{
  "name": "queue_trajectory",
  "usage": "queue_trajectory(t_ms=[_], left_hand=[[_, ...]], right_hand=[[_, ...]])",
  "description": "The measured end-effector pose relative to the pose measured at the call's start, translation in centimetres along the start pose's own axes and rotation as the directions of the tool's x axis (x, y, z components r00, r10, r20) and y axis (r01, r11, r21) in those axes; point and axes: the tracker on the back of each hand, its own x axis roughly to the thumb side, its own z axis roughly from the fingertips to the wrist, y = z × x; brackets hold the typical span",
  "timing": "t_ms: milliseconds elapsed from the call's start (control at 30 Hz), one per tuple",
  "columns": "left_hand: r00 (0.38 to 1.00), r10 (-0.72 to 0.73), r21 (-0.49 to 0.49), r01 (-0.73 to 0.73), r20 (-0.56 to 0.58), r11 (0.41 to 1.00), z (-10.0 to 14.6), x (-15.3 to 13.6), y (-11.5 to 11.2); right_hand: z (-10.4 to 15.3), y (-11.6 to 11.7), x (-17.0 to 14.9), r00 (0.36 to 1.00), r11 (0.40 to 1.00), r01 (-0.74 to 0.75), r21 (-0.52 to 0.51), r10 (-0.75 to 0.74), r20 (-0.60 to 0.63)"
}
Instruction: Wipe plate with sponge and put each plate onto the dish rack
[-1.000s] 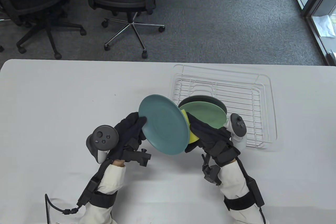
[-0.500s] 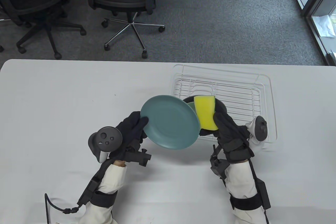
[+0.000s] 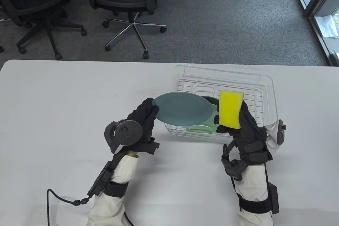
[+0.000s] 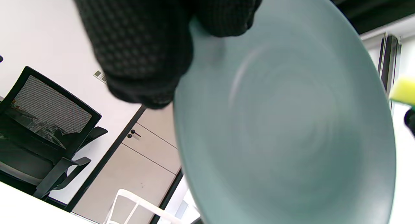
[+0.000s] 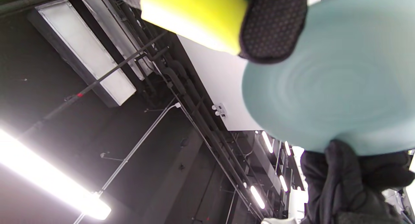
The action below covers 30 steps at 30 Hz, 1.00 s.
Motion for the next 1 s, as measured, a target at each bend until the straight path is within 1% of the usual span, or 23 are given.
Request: queue_trajectory(t_ms=[133, 200, 467, 600, 800, 1000], left_hand=[[0.998, -0.065, -0.042, 0.066, 0.013, 0.997, -0.8, 0.8, -1.8], [0.995, -0.097, -0.062, 0.098, 0.020, 0.993, -1.0, 1.1, -2.8], [0.987, -0.148, -0.146, 0.155, 0.056, 0.977, -1.3, 2.4, -6.2], [0.971, -0.216, -0.202, 0.233, 0.101, 0.951, -1.4, 3.1, -8.1], [0.953, -0.268, -0.260, 0.297, 0.142, 0.919, -1.1, 3.5, -10.0], [0.940, -0.304, -0.304, 0.338, 0.155, 0.891, -0.8, 3.6, -11.2]], right_hand=[[0.1, -0.1, 0.2, 0.998, 0.998, 0.059, 0.016, -0.059, 0.012], [0.1, -0.1, 0.3, 0.998, 0.998, 0.061, 0.016, -0.062, 0.014], [-0.1, -0.3, 0.0, 0.997, 0.997, 0.080, 0.004, -0.080, 0.006], [-0.1, -0.2, 0.0, 0.997, 0.997, 0.080, 0.002, -0.080, 0.000], [-0.1, -0.1, -0.1, 0.997, 0.997, 0.083, 0.002, -0.083, -0.007], [-0.1, 0.0, -0.2, 0.997, 0.997, 0.080, 0.002, -0.080, -0.017]])
